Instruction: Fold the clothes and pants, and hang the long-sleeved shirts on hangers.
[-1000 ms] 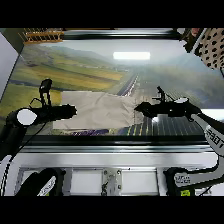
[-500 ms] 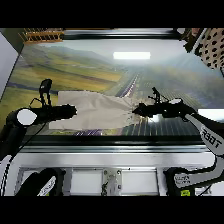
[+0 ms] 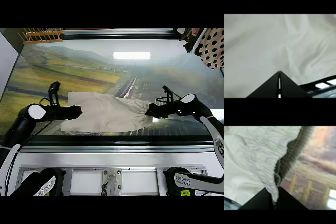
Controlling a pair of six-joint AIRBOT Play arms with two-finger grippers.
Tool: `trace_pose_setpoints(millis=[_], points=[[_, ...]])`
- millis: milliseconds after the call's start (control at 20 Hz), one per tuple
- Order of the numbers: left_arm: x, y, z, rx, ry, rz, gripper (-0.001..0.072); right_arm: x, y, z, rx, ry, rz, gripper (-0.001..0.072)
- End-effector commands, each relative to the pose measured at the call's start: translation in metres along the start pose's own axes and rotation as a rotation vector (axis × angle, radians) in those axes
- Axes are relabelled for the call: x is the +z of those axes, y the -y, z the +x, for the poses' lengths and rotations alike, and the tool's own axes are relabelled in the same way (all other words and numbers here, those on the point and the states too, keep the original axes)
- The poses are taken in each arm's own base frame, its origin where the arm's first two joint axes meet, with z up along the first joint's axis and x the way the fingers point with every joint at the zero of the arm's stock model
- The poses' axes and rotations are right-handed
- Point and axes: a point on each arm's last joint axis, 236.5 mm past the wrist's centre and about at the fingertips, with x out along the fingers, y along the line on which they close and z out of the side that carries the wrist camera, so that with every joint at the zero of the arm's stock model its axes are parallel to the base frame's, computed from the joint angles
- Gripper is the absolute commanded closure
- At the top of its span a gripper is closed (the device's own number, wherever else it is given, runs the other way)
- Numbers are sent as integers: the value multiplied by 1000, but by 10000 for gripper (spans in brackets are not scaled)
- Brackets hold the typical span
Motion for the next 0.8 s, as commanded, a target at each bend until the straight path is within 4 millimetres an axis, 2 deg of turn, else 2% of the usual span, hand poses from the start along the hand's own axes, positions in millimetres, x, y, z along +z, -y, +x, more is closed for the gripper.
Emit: trace_pose_setpoints(millis=[0, 100, 300, 500, 750], points=[[-18, 22, 48, -27, -79, 31, 703, -24, 41, -62, -234, -59, -1, 695], [-25, 50, 74, -46, -133, 103, 703, -27, 44, -95, -325, -70, -31, 695], [-32, 114, 127, -95, -216, 235, 703, -31, 14, -134, -332, -100, -41, 695], [-57, 159, 176, -125, -304, 331, 703, -30, -19, -149, -328, -114, -102, 695], [-92, 187, 209, -144, -433, 409, 703, -26, -58, -149, -322, -97, -187, 695]])
